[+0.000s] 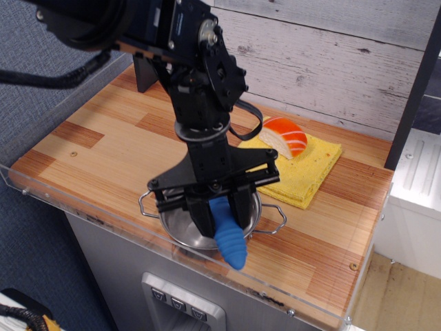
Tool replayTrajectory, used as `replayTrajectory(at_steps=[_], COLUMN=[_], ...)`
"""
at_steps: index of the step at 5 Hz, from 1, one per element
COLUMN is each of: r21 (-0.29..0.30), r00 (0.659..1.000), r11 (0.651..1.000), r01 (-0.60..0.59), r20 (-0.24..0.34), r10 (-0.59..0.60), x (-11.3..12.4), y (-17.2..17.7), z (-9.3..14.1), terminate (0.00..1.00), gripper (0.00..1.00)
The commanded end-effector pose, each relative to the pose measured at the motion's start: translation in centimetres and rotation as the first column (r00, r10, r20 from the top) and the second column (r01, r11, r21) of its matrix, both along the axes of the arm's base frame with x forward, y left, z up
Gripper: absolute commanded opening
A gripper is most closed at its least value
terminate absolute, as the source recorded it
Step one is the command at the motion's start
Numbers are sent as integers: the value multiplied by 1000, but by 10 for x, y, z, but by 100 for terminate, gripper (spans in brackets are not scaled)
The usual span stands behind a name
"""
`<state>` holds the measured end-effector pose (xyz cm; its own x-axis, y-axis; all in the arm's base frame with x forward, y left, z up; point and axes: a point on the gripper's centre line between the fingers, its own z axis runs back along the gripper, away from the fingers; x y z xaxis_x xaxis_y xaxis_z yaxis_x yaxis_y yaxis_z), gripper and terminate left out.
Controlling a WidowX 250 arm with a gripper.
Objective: Place the blue spoon in the silver pot.
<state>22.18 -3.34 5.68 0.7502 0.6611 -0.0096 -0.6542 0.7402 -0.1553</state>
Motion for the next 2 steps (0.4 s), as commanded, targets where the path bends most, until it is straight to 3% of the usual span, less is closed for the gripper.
replayTrajectory(at_steps=[1,2], r21=[-28,-40], r00=[1000,998], r11=[999,998], r01=[-28,-40], r20=[-13,-45], r10=[28,38], x=[-6,-3], y=[-5,-2], z=[1,-10], terminate=[0,0], gripper=[0,0])
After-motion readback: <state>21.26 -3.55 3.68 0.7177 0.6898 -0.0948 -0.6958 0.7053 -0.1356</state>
